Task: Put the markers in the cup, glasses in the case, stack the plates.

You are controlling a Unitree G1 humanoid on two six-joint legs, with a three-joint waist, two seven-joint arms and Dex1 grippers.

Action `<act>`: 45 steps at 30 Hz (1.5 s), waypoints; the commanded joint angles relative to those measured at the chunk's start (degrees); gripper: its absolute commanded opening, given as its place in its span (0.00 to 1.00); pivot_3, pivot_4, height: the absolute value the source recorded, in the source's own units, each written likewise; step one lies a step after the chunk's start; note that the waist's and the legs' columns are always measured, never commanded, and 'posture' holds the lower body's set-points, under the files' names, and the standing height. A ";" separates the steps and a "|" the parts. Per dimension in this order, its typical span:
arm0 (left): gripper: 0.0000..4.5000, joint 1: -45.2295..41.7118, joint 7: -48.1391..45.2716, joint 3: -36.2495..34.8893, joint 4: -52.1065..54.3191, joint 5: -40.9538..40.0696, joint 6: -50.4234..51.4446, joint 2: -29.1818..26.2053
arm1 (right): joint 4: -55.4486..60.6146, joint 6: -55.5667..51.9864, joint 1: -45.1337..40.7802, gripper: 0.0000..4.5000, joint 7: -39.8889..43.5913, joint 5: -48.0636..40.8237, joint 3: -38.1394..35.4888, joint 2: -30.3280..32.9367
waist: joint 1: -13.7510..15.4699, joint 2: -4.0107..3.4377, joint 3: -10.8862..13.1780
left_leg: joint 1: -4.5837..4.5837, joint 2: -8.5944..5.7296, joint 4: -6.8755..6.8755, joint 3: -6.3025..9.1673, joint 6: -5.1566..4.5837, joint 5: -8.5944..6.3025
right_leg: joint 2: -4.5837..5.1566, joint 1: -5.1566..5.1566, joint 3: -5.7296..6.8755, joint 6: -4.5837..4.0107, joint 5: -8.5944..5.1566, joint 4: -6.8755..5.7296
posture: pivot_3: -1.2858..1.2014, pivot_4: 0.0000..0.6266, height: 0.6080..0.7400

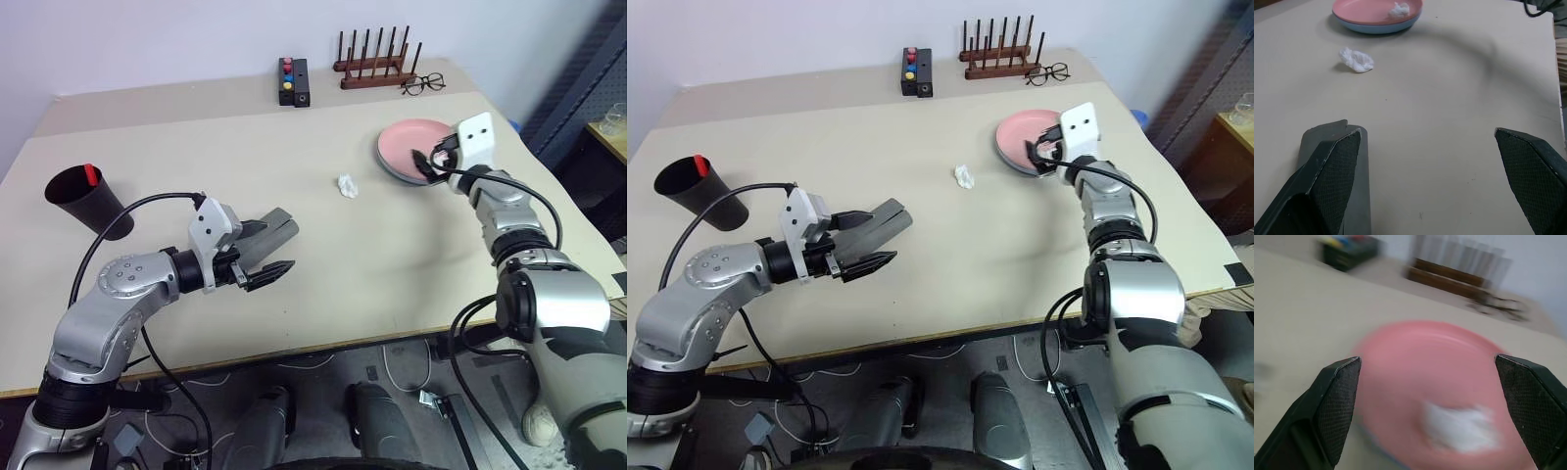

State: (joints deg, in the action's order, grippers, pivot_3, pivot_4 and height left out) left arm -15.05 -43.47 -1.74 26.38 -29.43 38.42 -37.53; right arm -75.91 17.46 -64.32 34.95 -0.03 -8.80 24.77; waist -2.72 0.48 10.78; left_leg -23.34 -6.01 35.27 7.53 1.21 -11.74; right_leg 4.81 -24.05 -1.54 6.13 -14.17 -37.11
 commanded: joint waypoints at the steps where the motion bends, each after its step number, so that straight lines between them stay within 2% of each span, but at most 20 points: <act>1: 1.00 -0.91 0.00 -0.45 0.04 -0.20 -1.14 0.18 | 3.79 0.60 2.10 0.99 9.54 -2.78 -0.55 -2.03 | 0.14 0.00 0.00 | 0.00 0.00 0.00 0.02 0.00 0.00 | -0.01 0.01 0.00 0.00 0.00 0.00 | 0.52 0.24 1.00; 3: 1.00 -0.96 0.05 -0.39 -0.09 -0.28 -1.15 0.33 | 4.72 -0.17 3.47 0.99 13.28 -3.62 -0.51 -3.14 | 0.40 0.00 0.00 | 0.00 -0.01 0.02 0.04 0.00 0.00 | -0.01 0.03 0.00 0.00 0.00 0.01 | 0.52 0.24 1.00; 6: 1.00 -1.02 0.33 -0.72 -0.28 -0.44 -1.07 0.62 | 5.06 -0.71 5.15 0.99 14.65 -3.74 -0.22 -4.92 | 0.33 0.00 0.00 | -0.01 -0.03 0.04 0.06 0.00 0.00 | 0.01 0.04 0.01 0.01 0.01 0.01 | 0.52 0.24 1.00; 16: 1.00 -0.29 2.45 -2.49 1.44 -1.14 0.09 0.50 | 2.98 -1.90 3.57 0.99 8.29 -3.34 -0.63 -7.98 | 0.11 0.00 0.00 | 0.00 0.03 0.00 0.05 0.05 0.02 | -0.05 -0.04 0.00 -0.06 0.04 -0.04 | 0.52 0.24 1.00; 32: 1.00 4.49 8.88 -8.62 7.69 -4.29 3.28 0.49 | 0.73 -3.64 1.35 0.99 3.69 -1.48 0.30 -11.80 | 0.17 0.00 0.00 | 0.00 0.04 0.00 0.06 0.06 0.03 | -0.06 -0.05 -0.01 -0.08 0.05 -0.04 | 0.52 0.24 1.00; 39: 1.00 9.59 9.53 -11.74 10.21 -6.34 4.00 -0.47 | 0.42 -4.39 1.08 0.99 3.25 -0.56 0.56 -12.55 | 0.14 -0.01 0.00 | 0.00 0.06 -0.03 0.05 0.07 0.03 | -0.06 -0.06 0.00 -0.09 0.05 -0.04 | 0.52 0.24 1.00; 45: 1.00 9.97 11.08 -12.03 11.47 -7.39 4.46 -0.36 | 0.12 -4.77 1.12 0.99 1.85 0.01 0.58 -13.12 | 0.24 -0.01 0.00 | 0.00 0.06 -0.01 0.06 0.08 0.04 | -0.07 -0.05 0.00 -0.11 0.07 -0.03 | 0.52 0.24 1.00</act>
State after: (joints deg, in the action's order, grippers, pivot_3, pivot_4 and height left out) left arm -4.92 -32.98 -12.43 35.36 -35.80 43.00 -37.52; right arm -76.34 12.73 -61.41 37.39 -0.08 -8.02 12.01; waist -2.49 0.47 10.77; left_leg -23.34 -5.95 35.26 7.58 1.29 -11.70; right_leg 4.74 -24.10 -1.54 6.02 -14.10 -37.14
